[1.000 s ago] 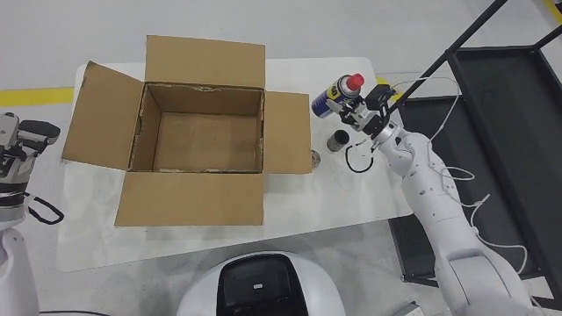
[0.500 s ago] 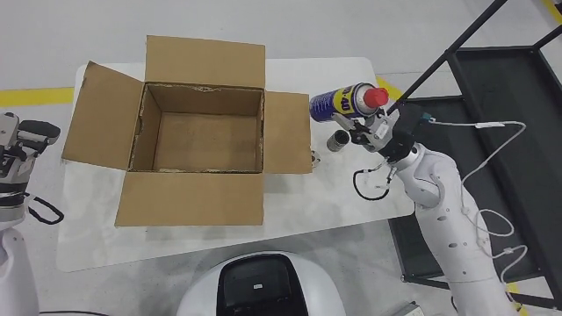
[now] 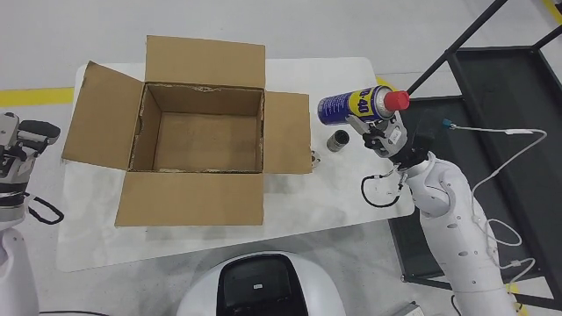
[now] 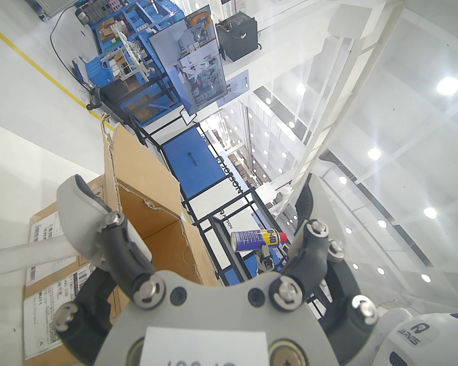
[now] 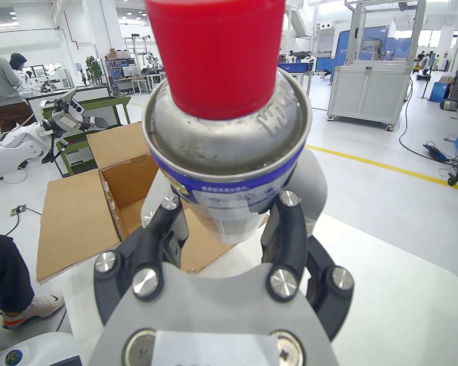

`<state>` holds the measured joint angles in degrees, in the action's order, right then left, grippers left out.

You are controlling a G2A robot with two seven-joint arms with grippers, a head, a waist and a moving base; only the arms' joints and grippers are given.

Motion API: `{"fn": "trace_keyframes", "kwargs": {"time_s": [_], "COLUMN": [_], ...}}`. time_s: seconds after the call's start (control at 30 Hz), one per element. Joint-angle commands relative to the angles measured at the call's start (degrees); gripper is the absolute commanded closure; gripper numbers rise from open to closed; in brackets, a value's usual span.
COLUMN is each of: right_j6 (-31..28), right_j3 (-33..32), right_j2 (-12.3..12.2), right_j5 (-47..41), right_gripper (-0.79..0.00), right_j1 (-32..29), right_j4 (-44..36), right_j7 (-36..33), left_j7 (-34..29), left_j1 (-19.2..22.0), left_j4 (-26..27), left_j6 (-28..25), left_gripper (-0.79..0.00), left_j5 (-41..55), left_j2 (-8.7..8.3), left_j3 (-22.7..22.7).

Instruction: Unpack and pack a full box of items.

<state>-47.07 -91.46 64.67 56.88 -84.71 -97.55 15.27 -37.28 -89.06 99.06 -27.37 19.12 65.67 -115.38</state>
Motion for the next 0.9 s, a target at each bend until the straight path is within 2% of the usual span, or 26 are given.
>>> {"fn": "trace_keyframes", "kwargs": {"time_s": [0.0, 0.2, 0.5, 0.7, 0.87], "right_j6": [0.0, 1.3, 10.2, 16.2, 17.7], "right_j3": [0.0, -0.4, -0.2, 5.3, 14.7], "right_j2": [0.0, -0.1, -0.9, -1.0, -0.6], "right_j5": [0.0, 1.2, 18.0, 33.9, 44.2], "right_gripper": [0.000, 0.000, 0.000, 0.000, 0.000], "right_j1": [0.0, 0.1, 1.3, 2.3, 4.9], "right_j4": [0.0, -1.3, -17.5, -27.7, -30.3], "right_j7": [0.0, -1.6, -22.4, -36.4, -43.7], "left_j7": [0.0, 0.0, 0.0, 0.0, 0.0], "left_j1": [0.0, 0.0, 0.0, 0.0, 0.0], "left_j4": [0.0, 0.0, 0.0, 0.0, 0.0], "left_j6": [0.0, 0.0, 0.0, 0.0, 0.0], "left_gripper": [-0.785, -0.785, -0.785, -0.785, -0.785], "left_j5": [0.0, 0.0, 0.0, 0.0, 0.0], "left_j2": [0.00, 0.00, 0.00, 0.00, 0.00], "left_j3": [0.0, 0.0, 0.0, 0.0, 0.0]}}
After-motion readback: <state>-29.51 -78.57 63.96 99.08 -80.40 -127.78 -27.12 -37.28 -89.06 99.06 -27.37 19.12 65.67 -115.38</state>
